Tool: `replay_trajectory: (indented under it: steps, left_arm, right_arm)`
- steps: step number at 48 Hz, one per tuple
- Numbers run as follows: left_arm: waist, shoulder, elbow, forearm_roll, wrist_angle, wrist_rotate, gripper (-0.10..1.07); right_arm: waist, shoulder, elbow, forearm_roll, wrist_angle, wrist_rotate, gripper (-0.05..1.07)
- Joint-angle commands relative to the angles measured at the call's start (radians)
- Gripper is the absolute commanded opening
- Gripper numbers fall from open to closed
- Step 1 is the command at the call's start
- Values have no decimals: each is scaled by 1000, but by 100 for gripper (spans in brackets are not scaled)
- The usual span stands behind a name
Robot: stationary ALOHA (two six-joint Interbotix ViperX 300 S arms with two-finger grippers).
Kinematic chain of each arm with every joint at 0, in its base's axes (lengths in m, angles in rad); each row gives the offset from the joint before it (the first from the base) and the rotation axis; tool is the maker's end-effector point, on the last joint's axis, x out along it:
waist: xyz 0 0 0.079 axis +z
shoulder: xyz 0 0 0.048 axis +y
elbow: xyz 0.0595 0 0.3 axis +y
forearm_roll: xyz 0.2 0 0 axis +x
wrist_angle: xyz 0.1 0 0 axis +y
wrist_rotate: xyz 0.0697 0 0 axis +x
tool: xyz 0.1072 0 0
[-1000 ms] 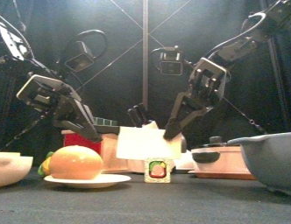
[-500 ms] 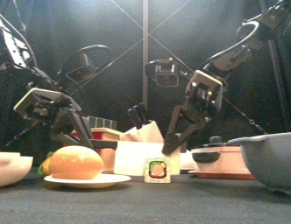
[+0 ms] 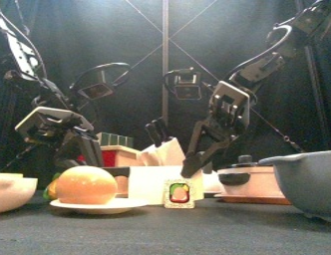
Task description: Cut sushi roll
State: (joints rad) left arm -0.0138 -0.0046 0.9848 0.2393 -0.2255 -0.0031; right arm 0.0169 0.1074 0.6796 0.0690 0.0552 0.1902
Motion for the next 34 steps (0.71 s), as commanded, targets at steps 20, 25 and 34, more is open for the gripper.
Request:
replay_trajectory:
  steps: [20, 25, 34]
  left_arm:
    - [-40, -15, -9, 2, 26, 3, 41]
    - [-43, -15, -9, 2, 34, 3, 41]
    - [-46, -23, -15, 2, 41, 3, 41]
  right_arm:
    - [21, -18, -12, 6, 11, 2, 42]
    - [28, -18, -17, 6, 12, 2, 42]
    - [31, -21, -28, 6, 26, 0, 42]
